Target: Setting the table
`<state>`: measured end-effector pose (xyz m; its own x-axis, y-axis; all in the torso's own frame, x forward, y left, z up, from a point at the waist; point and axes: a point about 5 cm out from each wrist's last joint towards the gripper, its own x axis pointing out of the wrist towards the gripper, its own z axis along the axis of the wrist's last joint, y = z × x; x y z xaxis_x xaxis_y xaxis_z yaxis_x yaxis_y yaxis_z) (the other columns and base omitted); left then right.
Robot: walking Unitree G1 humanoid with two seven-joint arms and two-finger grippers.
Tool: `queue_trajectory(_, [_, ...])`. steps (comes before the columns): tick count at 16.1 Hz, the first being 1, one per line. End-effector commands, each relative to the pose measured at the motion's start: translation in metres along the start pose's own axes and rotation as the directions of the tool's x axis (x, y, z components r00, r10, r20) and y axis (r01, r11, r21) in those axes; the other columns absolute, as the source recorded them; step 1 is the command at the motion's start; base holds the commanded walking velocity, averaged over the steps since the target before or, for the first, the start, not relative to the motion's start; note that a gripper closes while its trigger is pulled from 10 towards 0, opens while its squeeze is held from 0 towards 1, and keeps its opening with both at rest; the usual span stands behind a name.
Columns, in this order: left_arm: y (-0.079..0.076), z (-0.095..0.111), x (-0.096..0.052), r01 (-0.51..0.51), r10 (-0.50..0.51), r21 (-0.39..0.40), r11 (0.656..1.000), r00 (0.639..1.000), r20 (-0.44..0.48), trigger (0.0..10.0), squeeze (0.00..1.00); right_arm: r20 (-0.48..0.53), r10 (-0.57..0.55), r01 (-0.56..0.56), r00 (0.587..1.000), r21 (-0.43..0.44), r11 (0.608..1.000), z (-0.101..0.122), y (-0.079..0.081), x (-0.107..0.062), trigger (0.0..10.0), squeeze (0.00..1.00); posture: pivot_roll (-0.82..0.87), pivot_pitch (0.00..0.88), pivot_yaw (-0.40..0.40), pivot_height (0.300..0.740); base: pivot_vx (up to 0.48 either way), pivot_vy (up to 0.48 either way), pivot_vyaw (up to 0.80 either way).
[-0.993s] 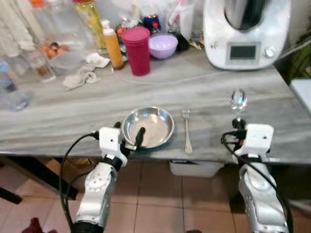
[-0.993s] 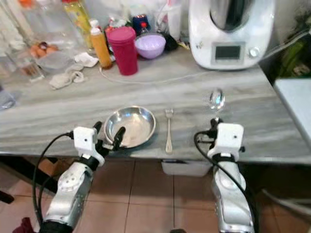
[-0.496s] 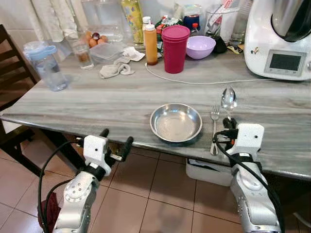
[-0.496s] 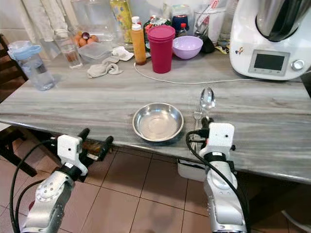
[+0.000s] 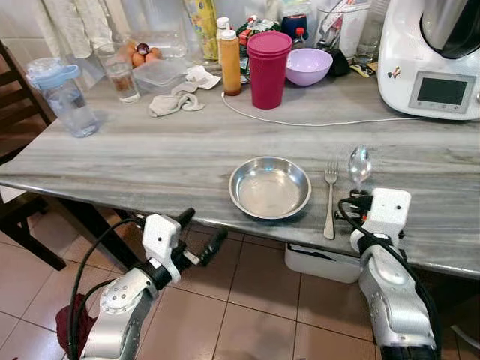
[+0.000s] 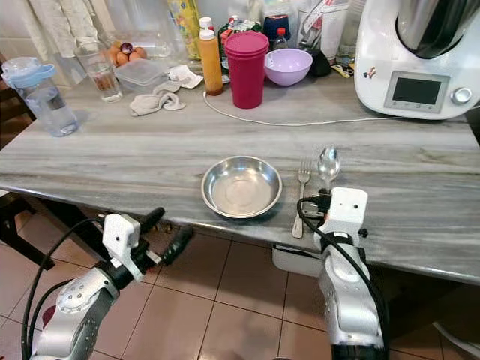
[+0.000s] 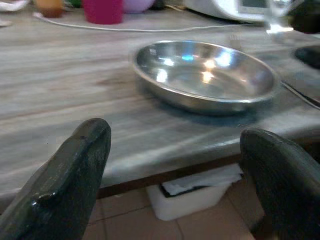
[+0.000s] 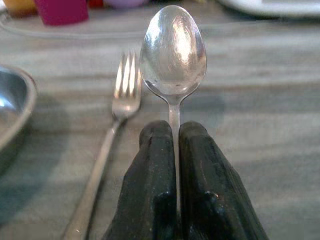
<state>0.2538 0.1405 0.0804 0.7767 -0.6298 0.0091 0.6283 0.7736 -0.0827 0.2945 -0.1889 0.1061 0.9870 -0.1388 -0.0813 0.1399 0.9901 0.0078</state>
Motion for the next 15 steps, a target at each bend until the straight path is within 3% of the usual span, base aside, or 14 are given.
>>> queue_trajectory(1, [-0.001, -0.002, -0.002, 0.033, -0.033, -0.001, 0.999, 0.999, -0.013, 10.0, 0.00, -0.024, 0.000, 0.000, 1.000, 0.025, 1.000, -0.001, 0.002, 0.003, 10.0, 0.00, -0.23, 0.084, 0.078, 0.740, 0.000, 0.000, 0.00])
queue_trajectory(5, [0.002, -0.012, -0.008, 0.049, -0.049, -0.009, 0.999, 0.998, -0.032, 10.0, 0.00, -0.048, -0.031, 0.035, 0.998, 0.087, 0.996, 0.002, 0.002, 0.011, 10.0, 0.00, -0.23, 0.084, 0.079, 0.740, 0.000, 0.000, 0.00])
queue_trajectory(7, [-0.001, -0.016, -0.008, 0.113, -0.113, -0.014, 0.994, 0.993, -0.045, 10.0, 0.00, -0.072, -0.038, 0.047, 0.997, 0.121, 0.992, 0.000, 0.002, 0.014, 10.0, 0.00, -0.23, 0.083, 0.079, 0.740, 0.000, 0.000, 0.00])
queue_trajectory(15, [0.001, -0.010, 0.001, 0.124, -0.124, 0.021, 0.992, 0.992, -0.012, 10.0, 0.00, -0.141, -0.037, 0.062, 0.989, 0.179, 0.982, -0.004, 0.001, 0.016, 10.0, 0.00, -0.24, 0.084, 0.080, 0.740, 0.000, 0.000, 0.00])
